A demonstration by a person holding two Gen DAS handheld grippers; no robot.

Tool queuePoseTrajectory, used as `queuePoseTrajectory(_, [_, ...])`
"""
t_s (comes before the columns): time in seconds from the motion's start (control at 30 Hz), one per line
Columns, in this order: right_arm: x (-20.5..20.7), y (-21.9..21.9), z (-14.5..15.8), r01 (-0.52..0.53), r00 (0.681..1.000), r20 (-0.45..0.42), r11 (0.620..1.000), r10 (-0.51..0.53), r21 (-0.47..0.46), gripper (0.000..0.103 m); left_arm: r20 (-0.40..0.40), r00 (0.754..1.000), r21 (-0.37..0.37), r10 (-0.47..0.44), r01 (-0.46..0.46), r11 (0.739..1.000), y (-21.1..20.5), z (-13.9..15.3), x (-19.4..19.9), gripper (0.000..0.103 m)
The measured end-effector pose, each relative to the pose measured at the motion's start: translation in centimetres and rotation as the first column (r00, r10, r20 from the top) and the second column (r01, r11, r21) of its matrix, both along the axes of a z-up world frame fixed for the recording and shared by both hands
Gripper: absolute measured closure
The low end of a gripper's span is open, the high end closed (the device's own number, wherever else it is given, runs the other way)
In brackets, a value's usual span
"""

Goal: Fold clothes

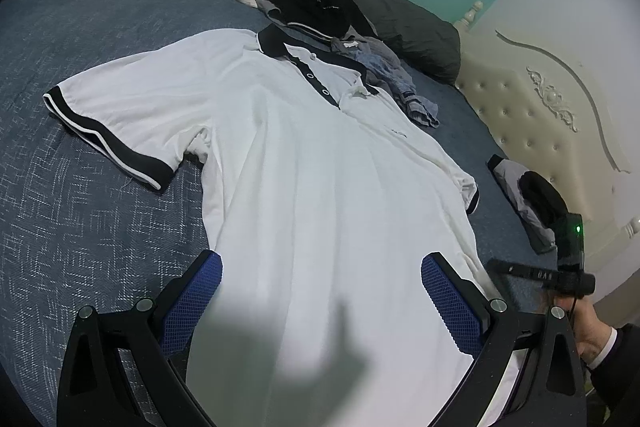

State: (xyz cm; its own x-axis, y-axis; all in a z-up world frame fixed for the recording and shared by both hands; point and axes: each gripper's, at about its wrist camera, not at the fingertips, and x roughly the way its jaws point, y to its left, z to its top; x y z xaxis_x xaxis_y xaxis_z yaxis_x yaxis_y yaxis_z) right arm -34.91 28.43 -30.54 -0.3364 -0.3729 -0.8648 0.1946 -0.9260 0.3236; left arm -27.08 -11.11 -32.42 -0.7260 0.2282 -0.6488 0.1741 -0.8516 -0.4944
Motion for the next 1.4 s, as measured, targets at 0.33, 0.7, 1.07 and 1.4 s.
queuePoseTrajectory(0.33, [-2.3,1.0,-1.3,0.029,0.999,0.044,1.0,-0.029,0.011,0.082,0.006,1.0,0.002,0.003,-0.003,1.0,-0.2,-0.2,-0.1,0.001])
queuePoseTrajectory(0.7, [-1.7,3.2,-0.4,0.08,0.997,-0.008,0.996,-0.08,0.029,0.102,0.007,1.0,0.005,0.005,-0.005,1.0,-0.4,-0.3,0.0,0.001])
queuePoseTrajectory(1.07, [-2.4,6.3,-1.9,0.207,0.977,0.054,0.978,-0.206,-0.025,0.102,0.011,1.0,0.0,0.002,-0.002,1.0,-0.3,-0.4,0.1,0.001])
queuePoseTrajectory(1.4, [-2.3,8.0,-0.9,0.216,0.976,0.067,0.966,-0.209,-0.143,0.102,0.012,1.0,0.0,0.0,0.0,1.0,-0.3,-0.4,0.0,0.001])
